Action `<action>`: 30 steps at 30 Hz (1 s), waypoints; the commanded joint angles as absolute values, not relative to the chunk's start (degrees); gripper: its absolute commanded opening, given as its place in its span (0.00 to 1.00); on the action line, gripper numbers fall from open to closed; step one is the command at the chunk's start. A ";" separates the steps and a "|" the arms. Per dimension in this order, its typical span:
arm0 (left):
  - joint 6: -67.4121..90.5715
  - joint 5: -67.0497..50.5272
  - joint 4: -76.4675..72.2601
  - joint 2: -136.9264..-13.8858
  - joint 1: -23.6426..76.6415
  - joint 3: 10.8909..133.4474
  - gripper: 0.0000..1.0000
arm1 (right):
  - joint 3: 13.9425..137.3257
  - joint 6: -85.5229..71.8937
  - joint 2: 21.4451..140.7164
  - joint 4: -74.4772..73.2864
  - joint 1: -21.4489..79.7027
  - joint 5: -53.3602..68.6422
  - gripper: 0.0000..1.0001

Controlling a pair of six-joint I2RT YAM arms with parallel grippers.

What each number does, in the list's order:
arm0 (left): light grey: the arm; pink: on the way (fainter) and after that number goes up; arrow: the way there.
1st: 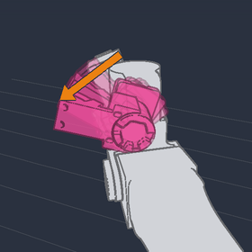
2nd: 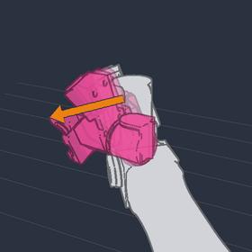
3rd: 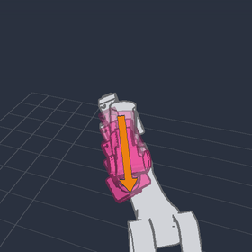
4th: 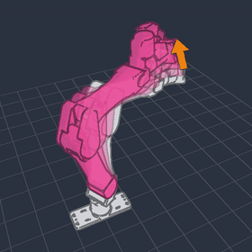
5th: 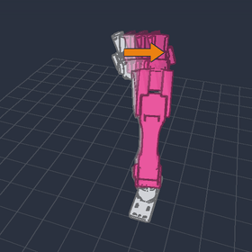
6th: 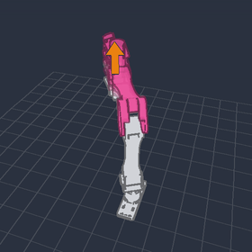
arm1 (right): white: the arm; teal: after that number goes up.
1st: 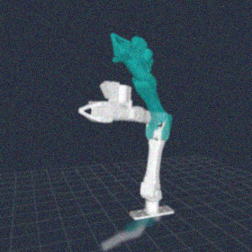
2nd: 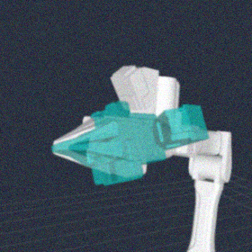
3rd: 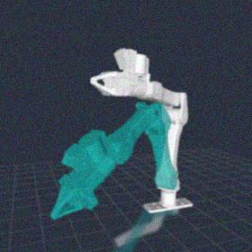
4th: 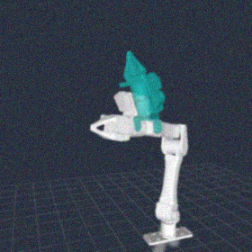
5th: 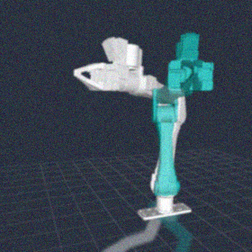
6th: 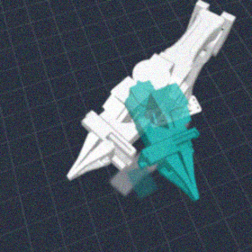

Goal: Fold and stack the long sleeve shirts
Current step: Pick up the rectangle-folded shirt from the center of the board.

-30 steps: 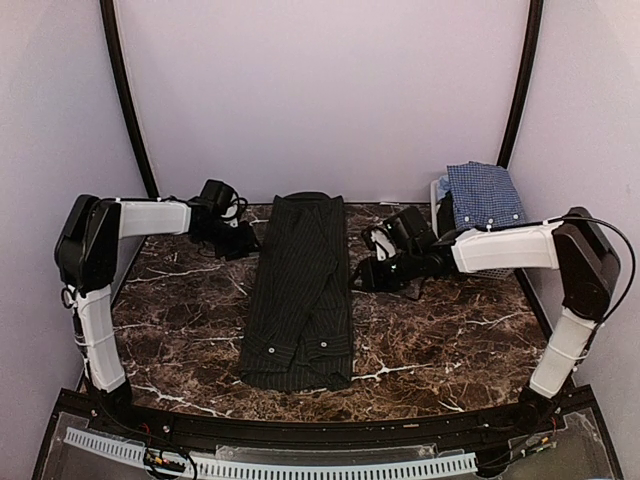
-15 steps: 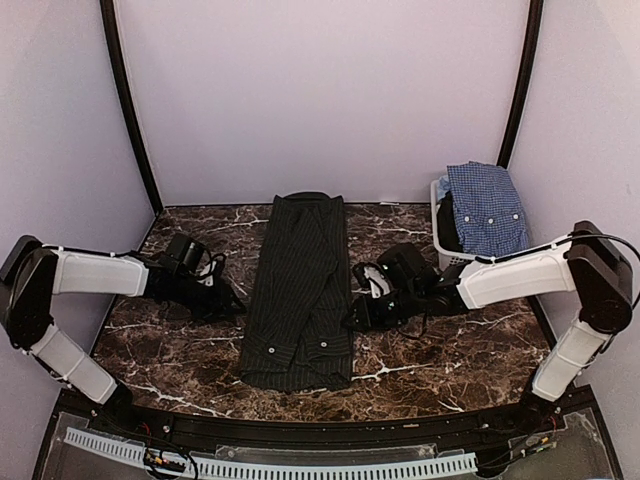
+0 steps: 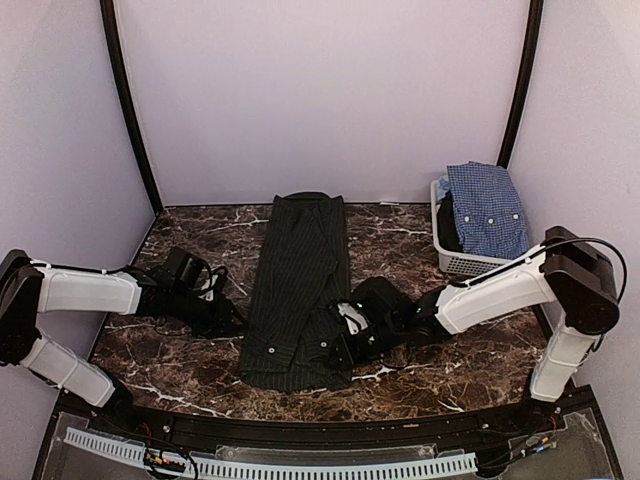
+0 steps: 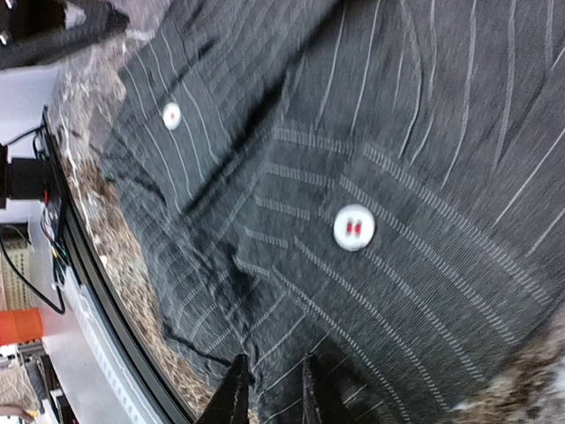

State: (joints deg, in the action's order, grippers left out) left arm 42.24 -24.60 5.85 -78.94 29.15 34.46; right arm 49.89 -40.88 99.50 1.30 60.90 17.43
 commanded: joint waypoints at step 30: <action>41.05 -30.18 5.76 -80.74 29.98 30.09 0.37 | 38.86 -47.68 92.23 9.19 53.49 18.94 0.46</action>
